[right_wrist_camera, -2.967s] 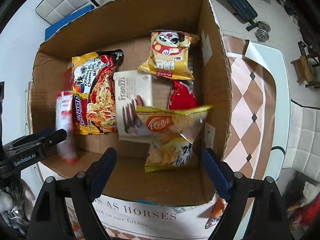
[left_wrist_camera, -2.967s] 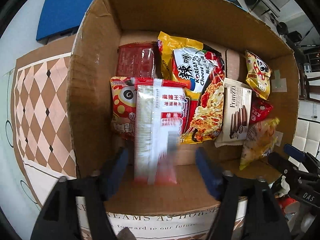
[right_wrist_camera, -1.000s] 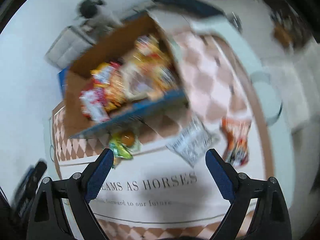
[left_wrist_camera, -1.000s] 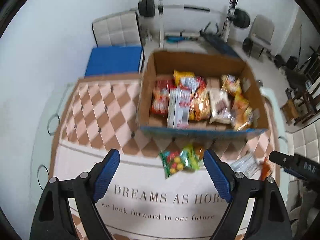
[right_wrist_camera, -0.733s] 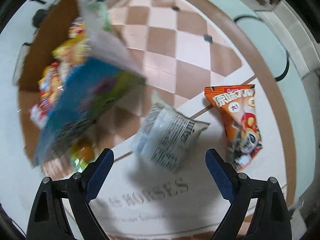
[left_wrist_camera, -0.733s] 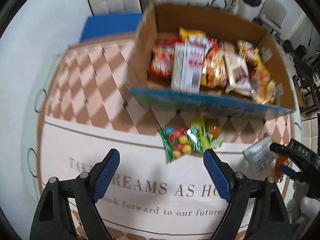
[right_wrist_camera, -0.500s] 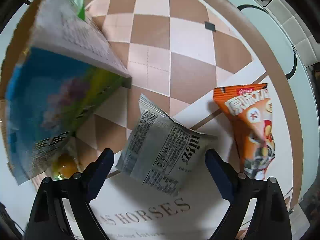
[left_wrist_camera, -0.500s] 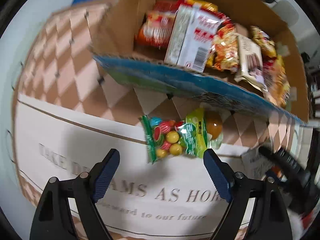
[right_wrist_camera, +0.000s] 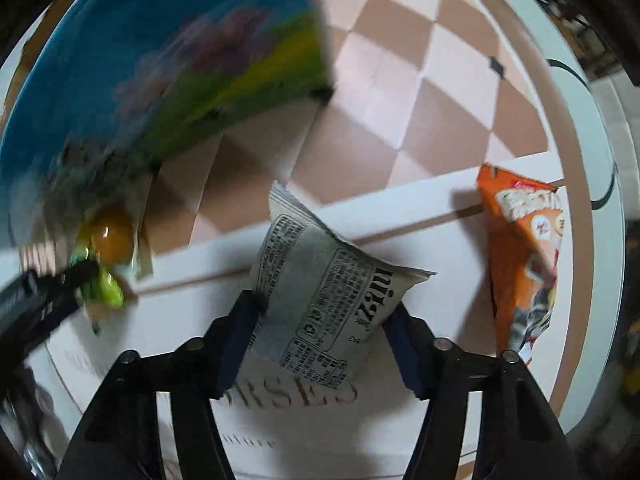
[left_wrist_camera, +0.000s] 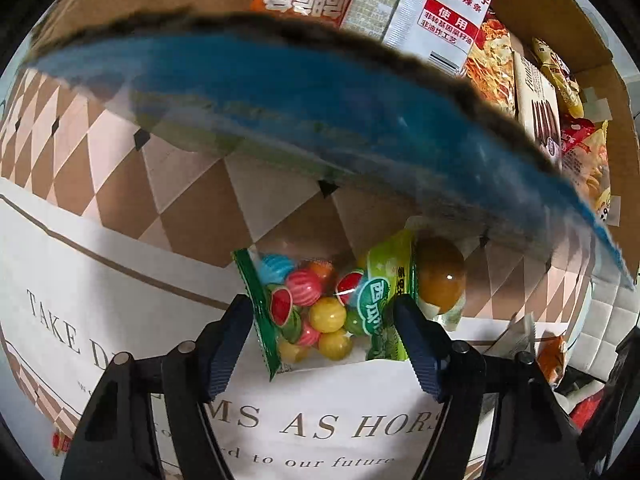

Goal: Organize snacks

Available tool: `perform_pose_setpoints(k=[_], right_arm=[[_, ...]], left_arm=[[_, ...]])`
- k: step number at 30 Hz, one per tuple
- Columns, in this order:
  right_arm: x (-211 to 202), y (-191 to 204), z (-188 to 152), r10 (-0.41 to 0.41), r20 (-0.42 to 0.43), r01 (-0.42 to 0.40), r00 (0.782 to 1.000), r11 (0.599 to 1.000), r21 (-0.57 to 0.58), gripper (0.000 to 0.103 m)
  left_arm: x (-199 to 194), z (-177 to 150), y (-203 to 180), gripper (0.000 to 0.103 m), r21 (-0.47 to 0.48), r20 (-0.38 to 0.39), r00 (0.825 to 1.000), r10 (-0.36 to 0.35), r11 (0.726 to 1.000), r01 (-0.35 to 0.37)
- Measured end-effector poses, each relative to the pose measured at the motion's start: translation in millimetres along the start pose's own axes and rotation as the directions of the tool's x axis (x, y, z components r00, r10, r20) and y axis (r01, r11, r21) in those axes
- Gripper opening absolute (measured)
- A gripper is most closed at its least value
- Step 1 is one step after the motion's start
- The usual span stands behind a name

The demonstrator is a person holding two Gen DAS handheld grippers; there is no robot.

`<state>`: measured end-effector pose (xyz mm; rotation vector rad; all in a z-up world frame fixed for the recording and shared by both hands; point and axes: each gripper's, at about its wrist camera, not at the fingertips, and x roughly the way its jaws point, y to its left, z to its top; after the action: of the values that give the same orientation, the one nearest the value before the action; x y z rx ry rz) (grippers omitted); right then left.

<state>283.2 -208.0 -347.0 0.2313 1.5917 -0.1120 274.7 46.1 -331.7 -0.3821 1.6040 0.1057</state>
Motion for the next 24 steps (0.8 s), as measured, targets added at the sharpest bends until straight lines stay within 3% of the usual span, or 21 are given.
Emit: perform_pose_setpoints(k=[3, 10, 12, 23, 24], right_arm=[[4.9, 8.7, -14.0, 0.004, -0.047, -0.007, 0.999, 0.998, -0.064, 0.062], [14.9, 19.7, -44.1, -0.013, -0.121, -0.008, 0.993, 0.985, -0.172, 0.061], [16.3, 24.2, -48.3, -0.021, -0.117, 0.0, 0.993, 0.984, -0.179, 0.061], [30.9, 42.0, -37.2, -0.031, -0.113, 0.014, 0.993, 0.989, -0.147, 0.067], [30.7, 41.5, -37.6, -0.031, -0.106, 0.015, 0.994, 0.989, -0.15, 0.066]], left_arm=[[-4.9, -11.2, -2.3, 0.057, 0.025, 0.002, 1.0, 0.001, 1.0, -0.001], [-0.4, -69.9, 1.6, 0.055, 0.105, -0.07, 0.997, 0.042, 0.994, -0.034], [0.4, -82.2, 1.1, 0.055, 0.126, -0.058, 0.996, 0.067, 0.99, -0.06], [7.2, -93.2, -27.6, 0.058, 0.153, 0.002, 0.993, 0.117, 0.981, -0.115], [3.0, -88.8, -9.5, 0.056, 0.152, 0.005, 0.993, 0.114, 0.982, -0.114]])
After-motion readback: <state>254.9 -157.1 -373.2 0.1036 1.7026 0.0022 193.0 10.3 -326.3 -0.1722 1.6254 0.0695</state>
